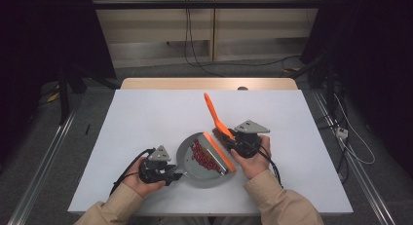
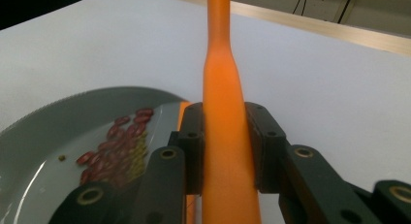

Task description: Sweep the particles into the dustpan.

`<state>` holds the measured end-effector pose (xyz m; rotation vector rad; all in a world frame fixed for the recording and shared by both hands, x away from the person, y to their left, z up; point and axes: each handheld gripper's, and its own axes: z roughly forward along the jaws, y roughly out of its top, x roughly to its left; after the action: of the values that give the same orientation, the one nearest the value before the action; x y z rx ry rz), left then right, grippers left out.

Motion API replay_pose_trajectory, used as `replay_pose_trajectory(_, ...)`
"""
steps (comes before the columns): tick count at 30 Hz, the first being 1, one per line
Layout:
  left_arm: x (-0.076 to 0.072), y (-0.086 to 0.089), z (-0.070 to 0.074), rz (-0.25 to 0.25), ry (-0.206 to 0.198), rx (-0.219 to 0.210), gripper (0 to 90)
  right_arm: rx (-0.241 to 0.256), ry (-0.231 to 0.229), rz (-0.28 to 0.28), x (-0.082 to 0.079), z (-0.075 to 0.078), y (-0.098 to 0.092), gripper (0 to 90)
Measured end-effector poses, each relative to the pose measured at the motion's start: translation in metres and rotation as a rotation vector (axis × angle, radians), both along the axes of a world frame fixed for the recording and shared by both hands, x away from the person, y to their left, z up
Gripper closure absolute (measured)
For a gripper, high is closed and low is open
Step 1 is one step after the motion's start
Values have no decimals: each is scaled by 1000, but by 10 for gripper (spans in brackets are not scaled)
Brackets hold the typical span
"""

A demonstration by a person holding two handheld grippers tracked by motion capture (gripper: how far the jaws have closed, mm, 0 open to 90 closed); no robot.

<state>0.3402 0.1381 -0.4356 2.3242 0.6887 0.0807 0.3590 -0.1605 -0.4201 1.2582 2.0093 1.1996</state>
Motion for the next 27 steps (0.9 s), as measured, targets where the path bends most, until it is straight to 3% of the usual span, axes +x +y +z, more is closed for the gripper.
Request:
replay_pose_trajectory(2, 2, -3, 1, 25, 0, 9, 629, 1, 10, 5, 1, -3, 4, 715)
replay_pose_trajectory(10, 8, -12, 0, 5, 22, 42, 616, 1, 8, 22, 4, -5, 14, 714)
replay_pose_trajectory(13, 7, -12, 0, 1, -1, 58, 630, 4, 7, 17, 4, -4, 12, 715)
replay_pose_trajectory(15, 6, -12, -1, -8, -38, 48, 633, 10, 9, 12, 4, -3, 9, 715)
replay_pose_trajectory(18, 4, -7, -1, 9, -61, 25, 636, 17, 6, -5, 5, -2, 2, 715)
replay_pose_trajectory(21, 6, 0, -1, 25, -73, -28, 636, 29, -3, -23, 6, 1, -6, 714)
replay_pose_trajectory(27, 8, 11, 2, 81, -103, -69, 635, 37, -19, -56, 7, 6, -22, 714)
